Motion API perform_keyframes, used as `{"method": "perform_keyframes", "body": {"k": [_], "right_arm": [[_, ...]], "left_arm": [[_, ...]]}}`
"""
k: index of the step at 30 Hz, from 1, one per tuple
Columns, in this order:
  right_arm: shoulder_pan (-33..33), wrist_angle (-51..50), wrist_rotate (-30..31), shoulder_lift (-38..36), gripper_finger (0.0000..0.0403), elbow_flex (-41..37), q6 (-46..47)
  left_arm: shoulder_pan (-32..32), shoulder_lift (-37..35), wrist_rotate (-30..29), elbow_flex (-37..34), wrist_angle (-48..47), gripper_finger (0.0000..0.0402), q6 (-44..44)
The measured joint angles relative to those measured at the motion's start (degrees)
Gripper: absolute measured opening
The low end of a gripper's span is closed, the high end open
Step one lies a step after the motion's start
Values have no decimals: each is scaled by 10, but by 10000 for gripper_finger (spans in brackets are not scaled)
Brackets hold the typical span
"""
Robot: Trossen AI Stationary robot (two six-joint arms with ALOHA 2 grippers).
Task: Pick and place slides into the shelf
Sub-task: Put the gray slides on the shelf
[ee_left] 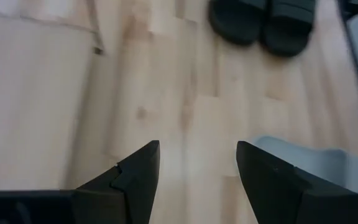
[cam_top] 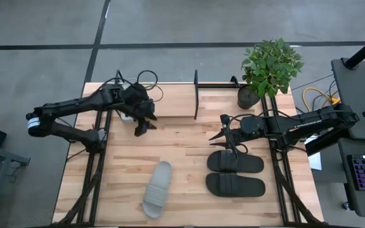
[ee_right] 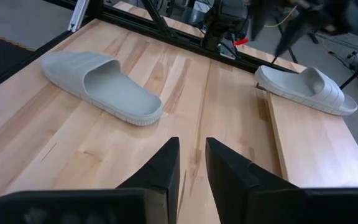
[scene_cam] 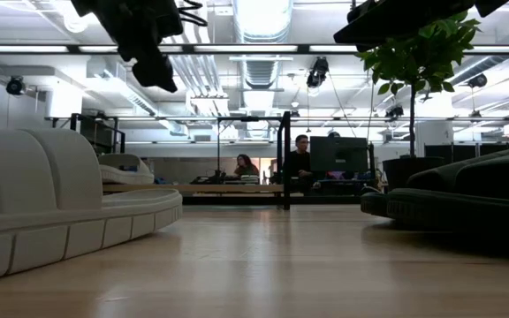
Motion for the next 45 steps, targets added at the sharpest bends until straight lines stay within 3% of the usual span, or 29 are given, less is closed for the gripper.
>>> {"method": "perform_keyframes", "body": {"k": [22, 28, 36, 45], "right_arm": [[0, 0, 0, 0, 75, 0, 0], [0, 0, 0, 0, 75, 0, 0], [0, 0, 0, 0, 69, -1, 2], [0, 1, 0, 0, 77, -1, 5]], "left_arm": [[-140, 87, 125, -1, -46, 198, -188], [-187, 118, 122, 0, -46, 198, -212], [-266, 158, 56, 19, -65, 198, -265], [-333, 181, 54, 50, -22, 198, -299]]}}
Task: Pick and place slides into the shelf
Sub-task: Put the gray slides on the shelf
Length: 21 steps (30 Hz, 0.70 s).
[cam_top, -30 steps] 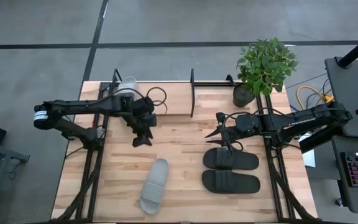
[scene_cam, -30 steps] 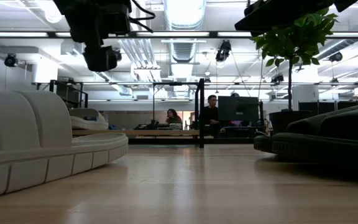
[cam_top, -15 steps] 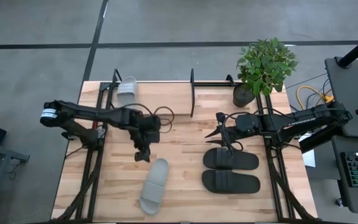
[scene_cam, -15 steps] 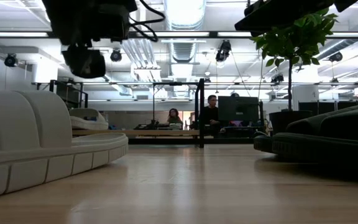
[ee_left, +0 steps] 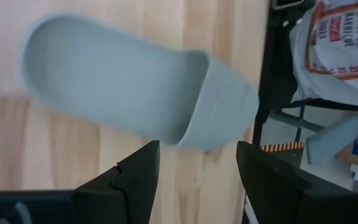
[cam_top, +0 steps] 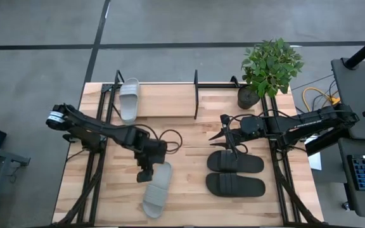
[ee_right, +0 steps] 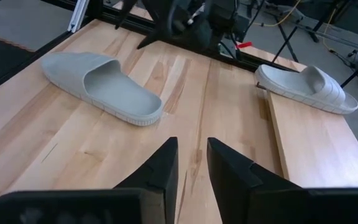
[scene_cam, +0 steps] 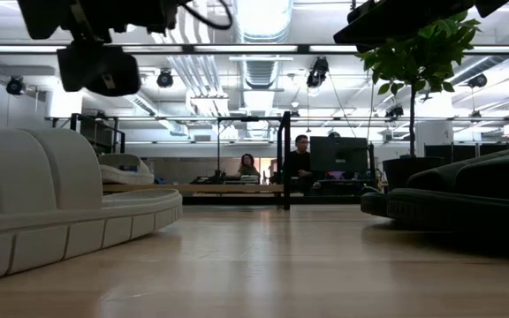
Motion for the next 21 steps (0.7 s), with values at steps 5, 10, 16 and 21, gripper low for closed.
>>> {"method": "perform_keyframes", "body": {"k": [5, 10, 16, 21], "right_arm": [[0, 0, 0, 0, 69, 0, 0], [0, 0, 0, 0, 70, 0, 0], [0, 0, 0, 0, 77, 0, 0], [0, 0, 0, 0, 72, 0, 0]], "left_arm": [[-20, 39, 21, 0, 36, 198, -15], [-26, 76, 35, 0, 32, 198, -14], [-27, 106, 32, 0, 30, 198, 4], [-28, 127, 47, 0, 32, 198, 7]]}}
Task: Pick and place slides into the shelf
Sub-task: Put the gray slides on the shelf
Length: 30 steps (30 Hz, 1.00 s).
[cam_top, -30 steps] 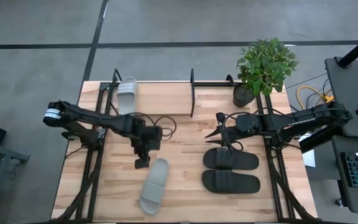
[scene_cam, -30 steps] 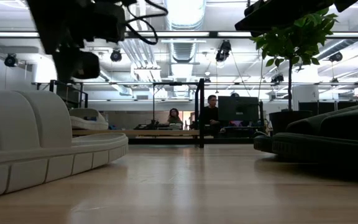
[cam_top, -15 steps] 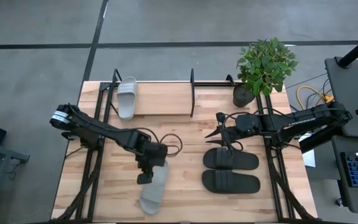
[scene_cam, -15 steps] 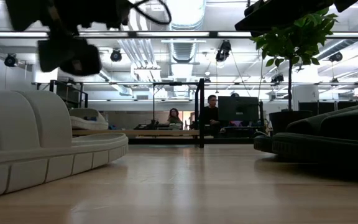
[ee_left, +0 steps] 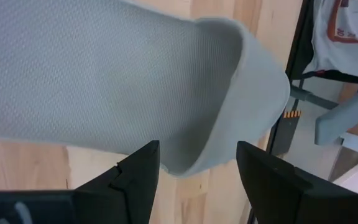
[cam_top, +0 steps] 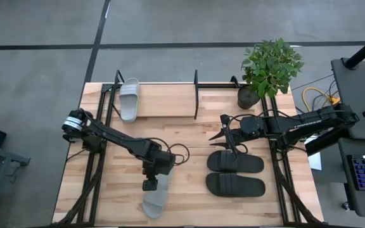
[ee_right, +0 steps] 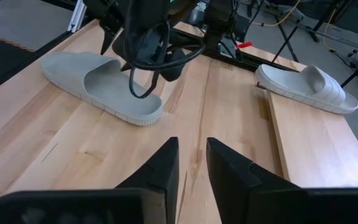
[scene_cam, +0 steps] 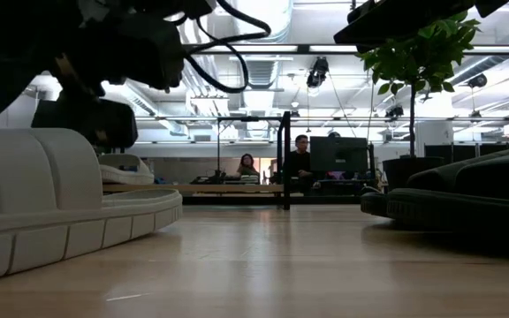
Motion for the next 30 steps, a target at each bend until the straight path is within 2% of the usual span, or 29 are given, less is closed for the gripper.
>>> {"method": "perform_keyframes", "body": {"k": [4, 9, 18, 25, 28, 30], "right_arm": [[0, 0, 0, 0, 68, 0, 0], [0, 0, 0, 0, 73, 0, 0], [0, -2, 0, 0, 72, 0, 0], [0, -4, 0, 0, 70, 0, 0], [0, -4, 0, 0, 74, 0, 0], [0, -4, 0, 0, 76, 0, 0]], "left_arm": [[-1, 1, 6, -2, 15, 198, 0], [-4, -2, 54, -3, 41, 198, 10], [-9, 35, 52, -6, 56, 198, 10], [-10, 64, 111, -7, 56, 197, 11], [-10, 65, 117, -8, 56, 176, 27], [-10, 64, 118, -10, 56, 147, 38]]}}
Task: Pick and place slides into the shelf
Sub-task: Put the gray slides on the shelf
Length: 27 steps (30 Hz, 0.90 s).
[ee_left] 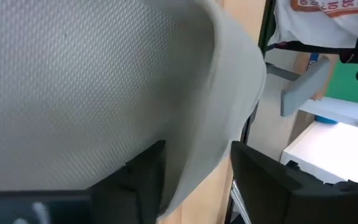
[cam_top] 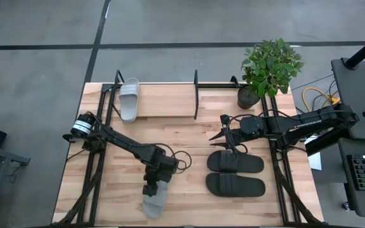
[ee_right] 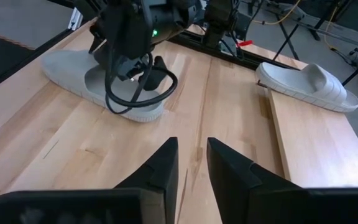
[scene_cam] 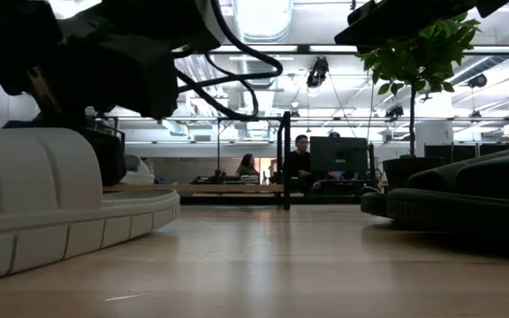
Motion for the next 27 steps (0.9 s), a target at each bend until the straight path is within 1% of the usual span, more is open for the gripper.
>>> {"method": "perform_keyframes", "body": {"k": [2, 6, 7, 14, 18, 20, 23, 27], "right_arm": [[0, 0, 0, 0, 77, 0, 0], [0, 0, 0, 0, 73, 0, 0], [0, 0, 0, 0, 71, 0, 0], [0, 0, 0, 0, 71, 0, 0], [0, 0, 0, 0, 75, 0, 0], [0, 0, 0, 0, 75, 0, -1], [0, 2, 4, 0, 71, 0, -1], [0, 1, 49, 0, 68, 0, -2]], "left_arm": [[0, -2, 1, -2, 0, 111, 15], [-1, -4, 5, -3, 1, 23, 52], [-1, -4, 6, -3, 1, 13, 61], [5, -15, -9, -4, -3, 2, 63], [13, -46, -43, -3, -17, 2, 62], [17, -71, -80, -3, -36, 1, 61], [24, -116, -153, -2, -66, 1, 59], [28, -188, -258, -3, -67, 1, 47]]}}
